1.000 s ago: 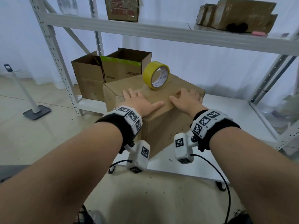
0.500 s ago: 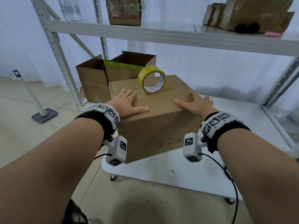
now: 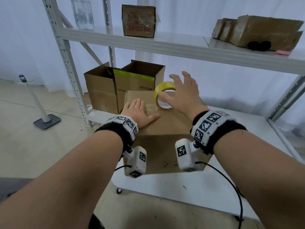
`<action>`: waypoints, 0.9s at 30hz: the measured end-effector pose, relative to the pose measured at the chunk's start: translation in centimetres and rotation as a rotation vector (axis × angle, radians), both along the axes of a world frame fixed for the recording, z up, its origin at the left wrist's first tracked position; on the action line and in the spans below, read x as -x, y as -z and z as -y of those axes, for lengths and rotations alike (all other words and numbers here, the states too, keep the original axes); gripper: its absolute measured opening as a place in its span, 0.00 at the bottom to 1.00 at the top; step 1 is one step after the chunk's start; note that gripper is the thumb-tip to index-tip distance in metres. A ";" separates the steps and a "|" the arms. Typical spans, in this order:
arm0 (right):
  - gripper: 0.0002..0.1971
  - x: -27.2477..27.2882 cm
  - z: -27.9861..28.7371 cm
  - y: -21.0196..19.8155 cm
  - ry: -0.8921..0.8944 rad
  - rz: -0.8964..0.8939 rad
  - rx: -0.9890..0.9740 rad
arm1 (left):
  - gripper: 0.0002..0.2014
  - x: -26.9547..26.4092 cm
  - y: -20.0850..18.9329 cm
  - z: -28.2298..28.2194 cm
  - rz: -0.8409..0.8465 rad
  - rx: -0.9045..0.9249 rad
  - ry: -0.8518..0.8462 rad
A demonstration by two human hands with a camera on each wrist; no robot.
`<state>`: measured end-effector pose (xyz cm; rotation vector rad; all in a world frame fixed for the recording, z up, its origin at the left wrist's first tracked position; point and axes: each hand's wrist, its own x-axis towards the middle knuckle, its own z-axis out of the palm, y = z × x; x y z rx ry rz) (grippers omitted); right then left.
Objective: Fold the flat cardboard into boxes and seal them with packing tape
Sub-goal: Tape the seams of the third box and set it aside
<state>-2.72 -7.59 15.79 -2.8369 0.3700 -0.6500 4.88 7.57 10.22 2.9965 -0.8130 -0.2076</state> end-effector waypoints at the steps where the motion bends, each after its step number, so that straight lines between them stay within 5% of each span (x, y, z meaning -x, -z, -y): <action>1: 0.39 -0.9 -0.5 -0.3 0.008 -0.043 0.060 | 0.49 0.0 0.0 -0.1 -0.007 0.003 0.016; 6: 0.40 -4.1 -2.1 -0.8 0.067 -0.122 0.255 | 0.47 -0.3 -0.6 0.0 -0.027 0.005 0.031; 14: 0.30 -4.9 -0.5 -0.6 0.050 -0.121 0.055 | 0.45 -0.6 0.1 1.0 -0.008 0.048 0.055; 20: 0.21 -3.7 2.5 -1.4 0.082 -0.201 0.248 | 0.46 -1.0 0.3 1.3 -0.007 0.018 0.058; 27: 0.27 -3.8 2.2 -1.4 0.206 -0.281 0.190 | 0.46 -0.7 -0.3 1.2 -0.053 -0.016 0.046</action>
